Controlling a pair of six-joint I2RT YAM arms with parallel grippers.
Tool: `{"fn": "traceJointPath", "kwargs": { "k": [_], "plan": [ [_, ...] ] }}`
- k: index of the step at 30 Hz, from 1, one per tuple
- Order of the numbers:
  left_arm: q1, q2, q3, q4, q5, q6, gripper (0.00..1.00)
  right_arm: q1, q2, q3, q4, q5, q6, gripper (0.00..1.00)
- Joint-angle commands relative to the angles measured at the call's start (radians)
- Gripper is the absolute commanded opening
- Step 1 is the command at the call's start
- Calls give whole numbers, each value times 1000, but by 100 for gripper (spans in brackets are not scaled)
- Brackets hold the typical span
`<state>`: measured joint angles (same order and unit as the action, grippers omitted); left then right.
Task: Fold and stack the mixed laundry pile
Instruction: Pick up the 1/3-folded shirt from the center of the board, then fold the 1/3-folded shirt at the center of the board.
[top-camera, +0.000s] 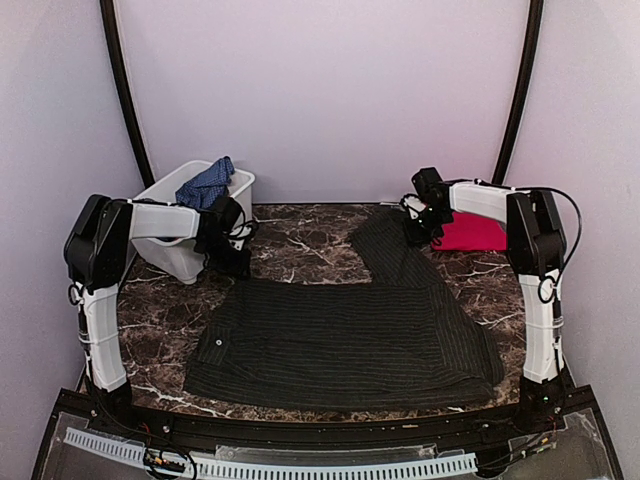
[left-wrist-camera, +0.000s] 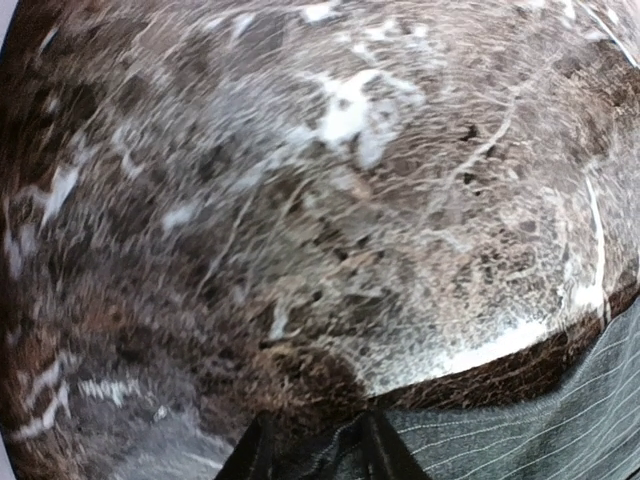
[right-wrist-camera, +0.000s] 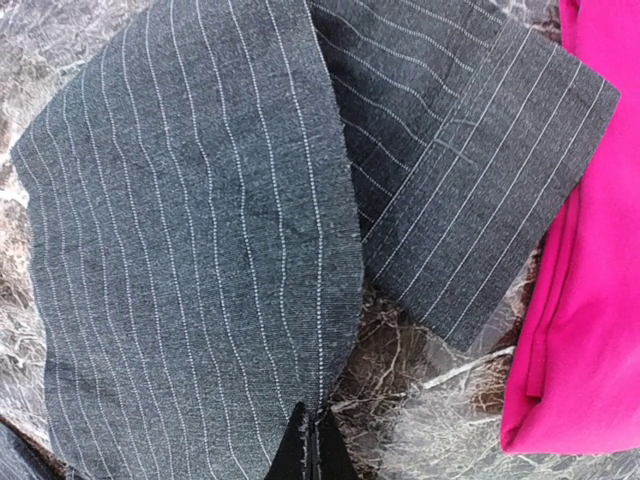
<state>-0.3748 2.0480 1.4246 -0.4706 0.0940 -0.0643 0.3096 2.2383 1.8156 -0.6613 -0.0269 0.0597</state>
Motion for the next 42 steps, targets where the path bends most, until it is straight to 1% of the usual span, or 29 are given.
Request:
{"fn": "traceJointPath", "kwargs": {
  "k": [1,2,5,6,8,14,20,26,35,42],
  "plan": [
    [1,5,32,0,22,11,20,-8,-17,47,-4,0,-9,0],
    [1,2,34,-2,16,13,16,-7,-20,50,-4,0,-9,0],
    [1,-25,30,6,4,15,8,-7,-35,60,-10,-8,-11,0],
    [1,-32,28,8,-2,17,4,-7,-41,59,-11,-9,-11,0],
    [1,-53,23,17,-9,24,0,-7,-62,55,-12,-17,-9,0],
    [1,-155,-26,40,-29,43,0,-7,-169,5,-5,-57,2,0],
    [1,-308,-142,110,-23,58,0,2,-345,-181,57,-110,43,0],
    [-5,-396,-204,70,5,58,0,25,-497,-292,57,-139,61,0],
    [-29,-566,-326,14,-1,177,0,109,-740,-493,19,-106,111,0],
    [-93,-658,-420,22,-49,295,0,137,-896,-636,-2,-124,164,0]
  ]
}}
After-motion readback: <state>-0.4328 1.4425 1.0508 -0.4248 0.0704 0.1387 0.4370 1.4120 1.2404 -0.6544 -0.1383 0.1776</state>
